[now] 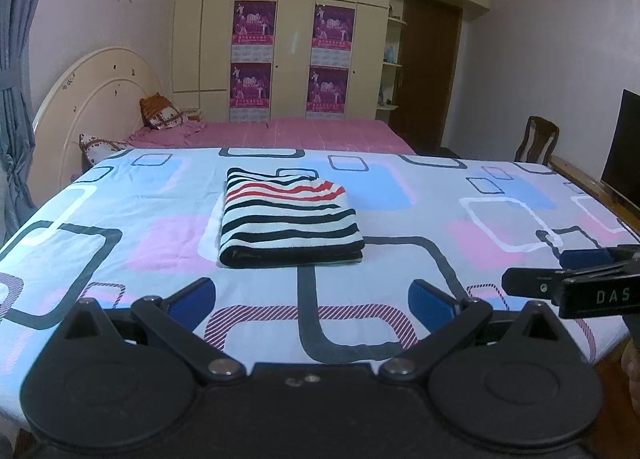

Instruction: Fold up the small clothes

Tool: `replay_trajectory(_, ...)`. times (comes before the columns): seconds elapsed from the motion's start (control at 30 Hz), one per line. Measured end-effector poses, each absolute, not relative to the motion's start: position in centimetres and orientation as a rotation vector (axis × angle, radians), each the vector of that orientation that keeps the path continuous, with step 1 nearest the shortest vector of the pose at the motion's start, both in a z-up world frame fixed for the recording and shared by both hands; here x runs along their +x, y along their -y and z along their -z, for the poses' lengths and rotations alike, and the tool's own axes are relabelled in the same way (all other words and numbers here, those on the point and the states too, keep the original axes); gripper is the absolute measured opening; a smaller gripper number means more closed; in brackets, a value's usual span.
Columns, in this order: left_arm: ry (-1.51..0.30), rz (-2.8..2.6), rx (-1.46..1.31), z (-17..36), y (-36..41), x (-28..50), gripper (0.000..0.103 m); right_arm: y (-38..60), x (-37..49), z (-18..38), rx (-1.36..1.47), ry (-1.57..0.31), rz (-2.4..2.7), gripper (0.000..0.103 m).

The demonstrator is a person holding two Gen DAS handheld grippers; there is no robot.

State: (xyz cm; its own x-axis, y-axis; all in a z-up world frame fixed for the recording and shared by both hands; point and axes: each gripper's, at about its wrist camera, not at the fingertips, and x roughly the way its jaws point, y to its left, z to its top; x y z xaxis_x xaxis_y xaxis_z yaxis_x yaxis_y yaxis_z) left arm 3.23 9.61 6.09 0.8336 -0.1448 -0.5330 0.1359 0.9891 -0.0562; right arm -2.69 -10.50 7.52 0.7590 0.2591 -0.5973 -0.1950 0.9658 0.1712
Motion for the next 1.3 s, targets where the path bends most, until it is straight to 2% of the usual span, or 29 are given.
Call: replay_trajectory(1.3, -0.559, 0.154, -0.011, -6.06, -9.49, 3.16, 0.103, 10.90, -2.33, -7.24, 0.110, -0.664, -0.253, 0.103)
